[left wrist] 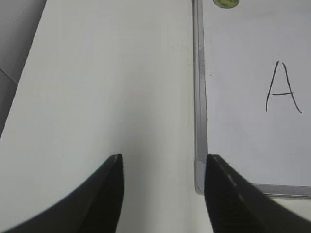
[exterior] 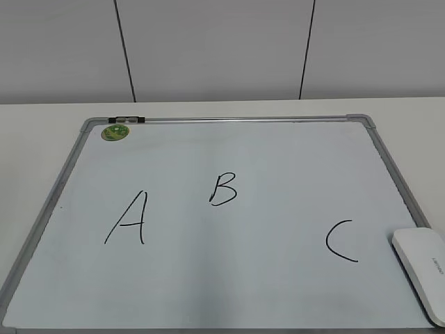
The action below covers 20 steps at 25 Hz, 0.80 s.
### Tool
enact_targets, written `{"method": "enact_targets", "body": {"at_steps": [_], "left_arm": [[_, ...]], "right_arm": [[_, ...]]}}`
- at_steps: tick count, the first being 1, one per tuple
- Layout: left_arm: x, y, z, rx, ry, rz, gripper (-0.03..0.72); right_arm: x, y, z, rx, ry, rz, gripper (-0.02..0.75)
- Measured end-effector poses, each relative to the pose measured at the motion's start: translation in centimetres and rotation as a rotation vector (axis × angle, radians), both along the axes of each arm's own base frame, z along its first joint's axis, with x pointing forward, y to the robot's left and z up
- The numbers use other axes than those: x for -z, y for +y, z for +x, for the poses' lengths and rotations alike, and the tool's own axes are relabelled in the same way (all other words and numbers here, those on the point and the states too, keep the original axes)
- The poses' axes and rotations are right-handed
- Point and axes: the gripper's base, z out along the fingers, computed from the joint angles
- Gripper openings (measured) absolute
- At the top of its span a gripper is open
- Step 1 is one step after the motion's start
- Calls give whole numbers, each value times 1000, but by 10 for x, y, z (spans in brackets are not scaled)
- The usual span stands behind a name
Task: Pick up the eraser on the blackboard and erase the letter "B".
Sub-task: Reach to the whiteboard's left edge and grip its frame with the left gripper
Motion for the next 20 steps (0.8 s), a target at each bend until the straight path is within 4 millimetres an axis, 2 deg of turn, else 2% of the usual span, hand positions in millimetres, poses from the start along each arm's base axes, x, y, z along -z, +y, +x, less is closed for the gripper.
{"method": "enact_targets", "body": {"at_steps": [5, 9, 15, 20], "left_arm": [[-10, -1, 54, 15, 155, 18, 400], [-8, -4, 107, 25, 272, 5, 389], [12, -7, 190, 34, 416, -17, 384], [34, -11, 241, 53, 483, -35, 384]], "right_arm": [[0, 0, 0, 0, 0, 0, 482], [0, 0, 0, 0, 0, 0, 482], [0, 0, 0, 0, 0, 0, 482], [0, 0, 0, 0, 0, 0, 482]]}}
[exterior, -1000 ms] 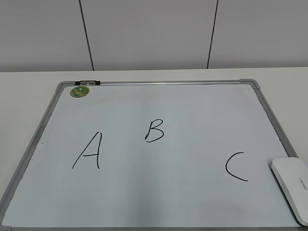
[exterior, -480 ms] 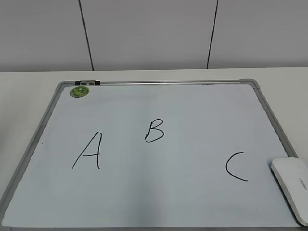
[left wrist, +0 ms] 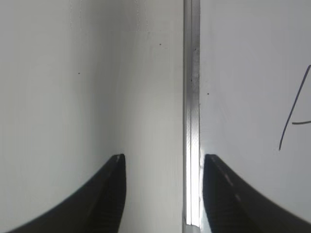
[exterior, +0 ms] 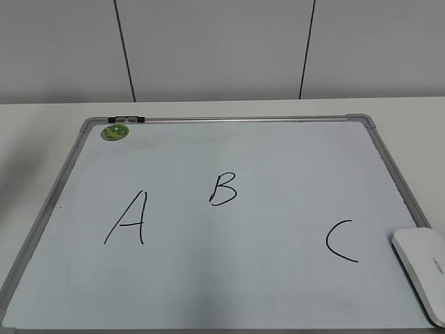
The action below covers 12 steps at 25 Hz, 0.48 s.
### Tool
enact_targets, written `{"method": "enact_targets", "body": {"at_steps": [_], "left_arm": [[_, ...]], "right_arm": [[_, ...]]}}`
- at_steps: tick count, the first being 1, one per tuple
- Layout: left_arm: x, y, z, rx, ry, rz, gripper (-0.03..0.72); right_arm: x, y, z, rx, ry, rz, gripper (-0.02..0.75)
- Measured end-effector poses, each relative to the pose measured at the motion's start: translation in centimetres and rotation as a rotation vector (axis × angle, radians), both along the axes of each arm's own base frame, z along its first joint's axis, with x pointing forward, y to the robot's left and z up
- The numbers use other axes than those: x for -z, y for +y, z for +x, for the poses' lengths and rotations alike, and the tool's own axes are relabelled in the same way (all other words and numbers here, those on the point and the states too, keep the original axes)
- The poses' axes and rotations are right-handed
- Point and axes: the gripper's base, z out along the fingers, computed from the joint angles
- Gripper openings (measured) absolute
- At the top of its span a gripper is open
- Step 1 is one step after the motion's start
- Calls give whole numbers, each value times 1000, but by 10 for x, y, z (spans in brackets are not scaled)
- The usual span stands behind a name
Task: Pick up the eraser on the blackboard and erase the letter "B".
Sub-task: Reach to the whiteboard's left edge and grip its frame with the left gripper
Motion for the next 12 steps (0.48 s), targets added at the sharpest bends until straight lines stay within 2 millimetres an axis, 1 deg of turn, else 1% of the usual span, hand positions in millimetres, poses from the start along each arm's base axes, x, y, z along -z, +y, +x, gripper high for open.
{"method": "enact_targets", "body": {"at_steps": [6, 10, 12], "left_arm": [[33, -7, 48, 41, 73, -54, 370], [54, -8, 74, 52, 106, -56, 365], [63, -10, 84, 60, 121, -53, 365]], "right_arm": [[0, 0, 0, 0, 0, 0, 482], [0, 0, 0, 0, 0, 0, 482], [0, 0, 0, 0, 0, 0, 482]]}}
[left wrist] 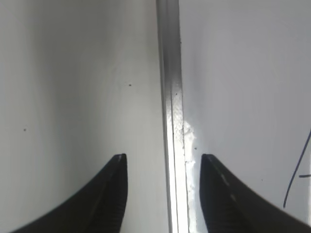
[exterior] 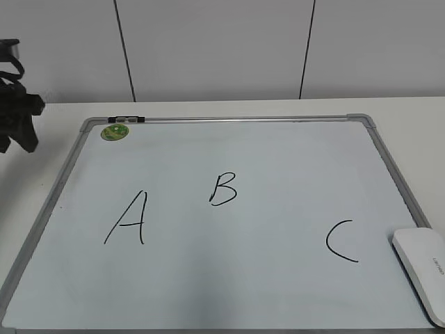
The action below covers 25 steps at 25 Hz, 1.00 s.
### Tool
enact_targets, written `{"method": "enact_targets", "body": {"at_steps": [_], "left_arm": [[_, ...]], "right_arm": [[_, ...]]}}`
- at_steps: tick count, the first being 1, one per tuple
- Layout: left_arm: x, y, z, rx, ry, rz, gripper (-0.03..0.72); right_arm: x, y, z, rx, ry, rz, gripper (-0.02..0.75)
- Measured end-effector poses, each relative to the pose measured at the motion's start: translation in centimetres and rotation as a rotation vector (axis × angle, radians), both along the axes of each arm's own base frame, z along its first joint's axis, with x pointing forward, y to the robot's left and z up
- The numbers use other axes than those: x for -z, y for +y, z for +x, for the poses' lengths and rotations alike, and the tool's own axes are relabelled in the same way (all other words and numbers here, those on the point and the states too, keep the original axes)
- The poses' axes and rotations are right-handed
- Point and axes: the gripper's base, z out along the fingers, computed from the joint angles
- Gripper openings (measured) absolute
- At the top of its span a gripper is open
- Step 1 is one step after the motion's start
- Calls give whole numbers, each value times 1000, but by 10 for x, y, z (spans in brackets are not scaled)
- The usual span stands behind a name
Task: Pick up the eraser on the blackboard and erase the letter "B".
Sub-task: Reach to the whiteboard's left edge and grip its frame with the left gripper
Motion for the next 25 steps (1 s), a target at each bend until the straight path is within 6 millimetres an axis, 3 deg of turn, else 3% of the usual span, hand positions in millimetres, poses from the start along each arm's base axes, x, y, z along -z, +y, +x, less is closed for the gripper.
{"method": "enact_targets", "body": {"at_steps": [8, 12, 19, 25], "left_arm": [[48, -22, 28, 43, 90, 3, 363], [68, -23, 36, 15, 137, 2, 363], [81, -20, 43, -9, 173, 46, 364], [80, -17, 45, -7, 164, 74, 363]], "right_arm": [[0, 0, 0, 0, 0, 0, 482], [0, 0, 0, 0, 0, 0, 482], [0, 0, 0, 0, 0, 0, 482], [0, 0, 0, 0, 0, 0, 482]]}}
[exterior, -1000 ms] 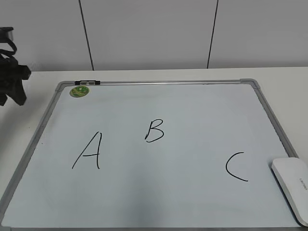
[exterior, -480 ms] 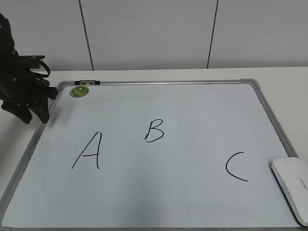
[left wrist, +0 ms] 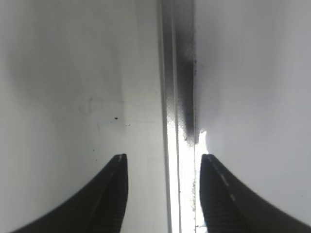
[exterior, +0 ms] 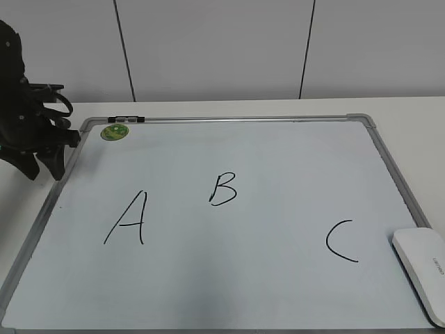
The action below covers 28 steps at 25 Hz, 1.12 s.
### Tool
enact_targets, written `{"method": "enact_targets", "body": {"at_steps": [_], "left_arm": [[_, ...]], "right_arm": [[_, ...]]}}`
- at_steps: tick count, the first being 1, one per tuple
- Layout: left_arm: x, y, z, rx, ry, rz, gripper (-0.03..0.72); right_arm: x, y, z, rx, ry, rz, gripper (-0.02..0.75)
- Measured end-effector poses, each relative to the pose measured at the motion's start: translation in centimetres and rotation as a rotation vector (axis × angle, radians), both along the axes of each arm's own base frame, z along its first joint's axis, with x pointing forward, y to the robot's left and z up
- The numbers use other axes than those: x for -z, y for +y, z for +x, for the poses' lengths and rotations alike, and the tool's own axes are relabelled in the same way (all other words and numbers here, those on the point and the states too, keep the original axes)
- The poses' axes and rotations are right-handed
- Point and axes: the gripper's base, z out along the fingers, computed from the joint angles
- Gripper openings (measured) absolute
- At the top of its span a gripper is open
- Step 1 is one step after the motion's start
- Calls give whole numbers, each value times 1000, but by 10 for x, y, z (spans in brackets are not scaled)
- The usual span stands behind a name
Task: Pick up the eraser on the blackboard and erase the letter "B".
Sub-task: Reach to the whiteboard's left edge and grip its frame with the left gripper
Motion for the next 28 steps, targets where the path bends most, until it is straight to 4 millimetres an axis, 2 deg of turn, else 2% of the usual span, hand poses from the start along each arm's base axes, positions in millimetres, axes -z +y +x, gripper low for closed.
{"method": "enact_targets", "body": {"at_steps": [3, 10, 15, 17, 22, 24, 28], "left_arm": [[2, 1, 0, -1, 4, 2, 363], [21, 4, 0, -14, 64, 0, 362], [25, 5, 1, -16, 74, 1, 326], [25, 5, 2, -16, 73, 1, 288], [25, 4, 1, -20, 73, -8, 87], [25, 3, 1, -28, 75, -14, 31], [25, 3, 2, -38, 73, -17, 17]], "right_arm": [[0, 0, 0, 0, 0, 0, 482], [0, 0, 0, 0, 0, 0, 482], [0, 0, 0, 0, 0, 0, 482], [0, 0, 0, 0, 0, 0, 482], [0, 0, 0, 0, 0, 0, 482], [0, 0, 0, 0, 0, 0, 482], [0, -2, 0, 16, -1, -24, 482]]}}
